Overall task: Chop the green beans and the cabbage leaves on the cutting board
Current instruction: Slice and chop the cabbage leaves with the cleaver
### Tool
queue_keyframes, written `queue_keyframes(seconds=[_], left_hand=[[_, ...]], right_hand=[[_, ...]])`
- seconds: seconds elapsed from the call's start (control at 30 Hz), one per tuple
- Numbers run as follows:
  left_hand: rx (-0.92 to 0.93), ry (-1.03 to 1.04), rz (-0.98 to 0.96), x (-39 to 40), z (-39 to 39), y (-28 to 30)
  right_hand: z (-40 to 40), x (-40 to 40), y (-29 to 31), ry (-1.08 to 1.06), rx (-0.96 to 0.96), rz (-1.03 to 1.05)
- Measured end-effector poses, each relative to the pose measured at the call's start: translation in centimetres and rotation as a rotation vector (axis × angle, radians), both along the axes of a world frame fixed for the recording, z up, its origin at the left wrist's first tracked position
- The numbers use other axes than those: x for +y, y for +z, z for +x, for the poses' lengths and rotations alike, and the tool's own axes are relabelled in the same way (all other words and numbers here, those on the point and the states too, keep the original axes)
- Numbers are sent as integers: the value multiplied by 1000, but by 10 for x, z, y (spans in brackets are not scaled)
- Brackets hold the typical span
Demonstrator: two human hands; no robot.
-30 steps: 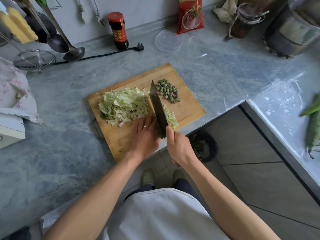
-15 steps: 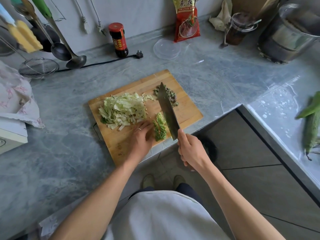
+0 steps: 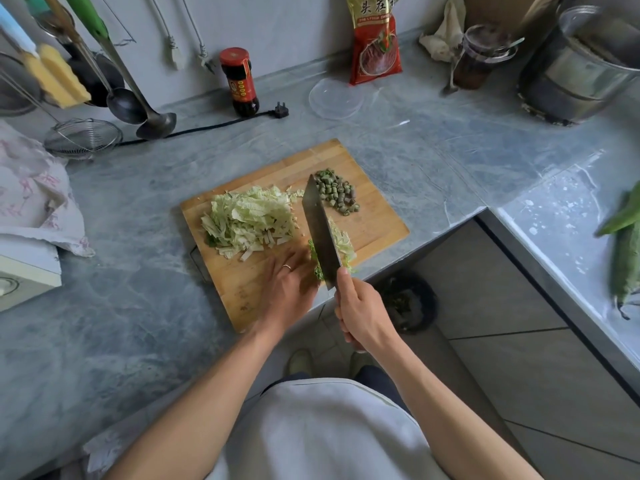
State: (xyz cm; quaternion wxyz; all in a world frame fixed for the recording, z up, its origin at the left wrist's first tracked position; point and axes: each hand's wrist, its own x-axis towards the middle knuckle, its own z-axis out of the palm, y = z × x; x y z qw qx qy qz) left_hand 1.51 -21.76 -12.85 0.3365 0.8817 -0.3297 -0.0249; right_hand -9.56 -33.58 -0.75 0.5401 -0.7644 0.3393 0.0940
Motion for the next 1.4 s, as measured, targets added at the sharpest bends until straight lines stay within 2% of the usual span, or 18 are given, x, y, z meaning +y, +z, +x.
queue_keyframes(seconds=[0.33,0.63,1.07,1.27,1.4], left_hand=[[12,59,37,-3,-3,-2],[-9,101,41,-5,-7,4],[52,87,102,-4,-8,7],[76,110,21,-2,-6,14],[209,186,-105,0,-6,22]], right_hand=[[6,12,-11,-33,-20,-39],[26,13,-19,-6,-18,-192],[43,7,-27,-47,-137,-159],[27,-8,-26,-81,-190,-92],[19,-14,-21,-105,-187,-65]])
